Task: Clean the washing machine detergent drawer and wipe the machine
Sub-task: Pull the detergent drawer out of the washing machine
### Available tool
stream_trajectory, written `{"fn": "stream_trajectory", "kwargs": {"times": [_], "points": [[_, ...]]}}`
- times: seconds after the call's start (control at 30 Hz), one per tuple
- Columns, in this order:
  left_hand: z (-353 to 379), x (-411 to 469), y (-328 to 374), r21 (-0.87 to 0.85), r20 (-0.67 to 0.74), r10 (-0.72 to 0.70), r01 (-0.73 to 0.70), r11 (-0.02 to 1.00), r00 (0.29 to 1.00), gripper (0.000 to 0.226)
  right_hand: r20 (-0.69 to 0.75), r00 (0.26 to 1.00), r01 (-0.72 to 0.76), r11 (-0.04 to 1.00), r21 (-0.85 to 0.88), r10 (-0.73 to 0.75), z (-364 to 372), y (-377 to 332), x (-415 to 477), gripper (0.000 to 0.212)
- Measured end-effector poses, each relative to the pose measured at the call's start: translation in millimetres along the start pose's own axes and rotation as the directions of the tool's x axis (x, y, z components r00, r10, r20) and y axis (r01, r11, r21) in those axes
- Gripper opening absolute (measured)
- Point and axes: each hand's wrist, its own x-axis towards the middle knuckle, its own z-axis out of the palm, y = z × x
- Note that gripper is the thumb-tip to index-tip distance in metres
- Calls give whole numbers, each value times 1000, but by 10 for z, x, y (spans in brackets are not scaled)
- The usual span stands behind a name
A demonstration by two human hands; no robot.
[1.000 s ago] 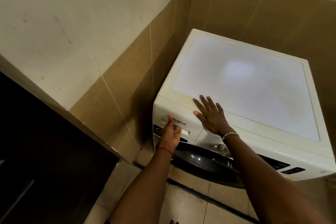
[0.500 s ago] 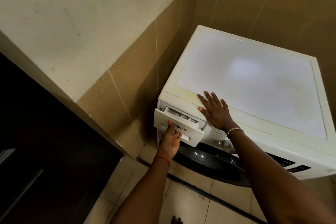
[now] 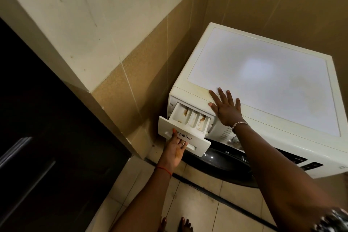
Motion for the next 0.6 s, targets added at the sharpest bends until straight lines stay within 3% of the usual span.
{"fn": "stream_trajectory", "kwargs": {"times": [0.33, 0.6], "points": [[-168, -190, 1, 59, -19, -28, 29, 998, 999, 49, -48, 989, -141, 990, -1, 141, 79, -165, -102, 52], [-218, -281, 13, 30, -29, -53, 54, 998, 998, 49, -47, 987, -154, 987, 38, 156, 86, -238, -186, 51]]}}
